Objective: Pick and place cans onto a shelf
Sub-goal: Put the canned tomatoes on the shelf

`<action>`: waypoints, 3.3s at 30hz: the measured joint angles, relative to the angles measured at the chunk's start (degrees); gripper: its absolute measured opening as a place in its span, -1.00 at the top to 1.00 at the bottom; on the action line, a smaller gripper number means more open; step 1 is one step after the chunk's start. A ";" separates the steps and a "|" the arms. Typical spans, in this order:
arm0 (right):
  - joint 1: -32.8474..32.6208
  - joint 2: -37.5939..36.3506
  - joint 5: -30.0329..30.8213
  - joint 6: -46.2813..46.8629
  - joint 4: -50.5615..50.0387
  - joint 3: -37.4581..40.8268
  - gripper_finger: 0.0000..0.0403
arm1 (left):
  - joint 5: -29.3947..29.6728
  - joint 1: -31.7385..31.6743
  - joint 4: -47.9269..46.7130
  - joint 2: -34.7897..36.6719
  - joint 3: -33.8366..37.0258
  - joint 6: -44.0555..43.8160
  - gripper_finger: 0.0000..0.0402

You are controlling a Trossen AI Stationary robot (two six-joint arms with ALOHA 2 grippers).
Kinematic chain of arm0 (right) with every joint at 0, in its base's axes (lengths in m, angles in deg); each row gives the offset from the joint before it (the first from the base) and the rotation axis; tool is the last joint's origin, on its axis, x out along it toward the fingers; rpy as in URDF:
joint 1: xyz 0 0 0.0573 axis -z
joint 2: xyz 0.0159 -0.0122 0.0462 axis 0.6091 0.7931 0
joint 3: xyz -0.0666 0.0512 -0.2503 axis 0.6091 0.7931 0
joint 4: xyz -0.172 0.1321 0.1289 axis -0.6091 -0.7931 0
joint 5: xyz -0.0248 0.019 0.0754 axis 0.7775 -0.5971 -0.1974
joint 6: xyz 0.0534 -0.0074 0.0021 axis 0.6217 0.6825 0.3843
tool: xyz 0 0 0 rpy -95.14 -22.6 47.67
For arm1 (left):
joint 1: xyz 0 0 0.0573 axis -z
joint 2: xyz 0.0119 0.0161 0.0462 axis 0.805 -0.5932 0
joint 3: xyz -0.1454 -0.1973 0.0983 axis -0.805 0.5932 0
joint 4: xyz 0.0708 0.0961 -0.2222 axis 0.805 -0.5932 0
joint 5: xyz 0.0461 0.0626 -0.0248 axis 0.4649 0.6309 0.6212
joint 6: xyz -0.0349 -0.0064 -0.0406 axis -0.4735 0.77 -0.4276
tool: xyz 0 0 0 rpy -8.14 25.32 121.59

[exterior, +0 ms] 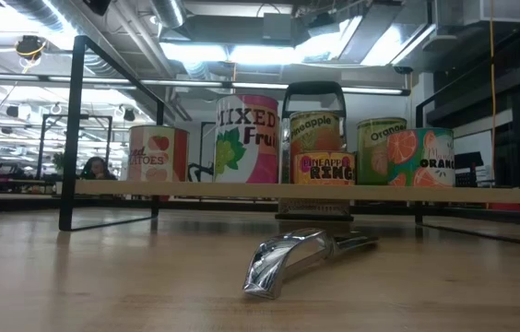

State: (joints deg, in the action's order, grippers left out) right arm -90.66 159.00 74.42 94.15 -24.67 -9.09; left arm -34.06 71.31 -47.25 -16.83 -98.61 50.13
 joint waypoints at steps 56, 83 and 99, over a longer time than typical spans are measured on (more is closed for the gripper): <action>-0.03 -5.08 -1.22 0.71 8.31 17.31 0.69 | 0.00 0.00 -0.02 0.00 0.00 -1.44 0.73; 0.48 -4.77 -1.79 -3.66 8.80 -2.16 0.99 | 0.01 0.01 -0.01 0.00 0.02 -1.42 0.73; 14.70 7.85 0.99 -57.60 28.33 -20.23 1.00 | 0.00 0.02 -0.02 -0.02 0.02 -1.42 0.73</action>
State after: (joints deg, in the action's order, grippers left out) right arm -75.95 166.85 75.42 36.56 3.66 -29.33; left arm -34.06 71.33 -47.27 -16.85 -98.59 48.71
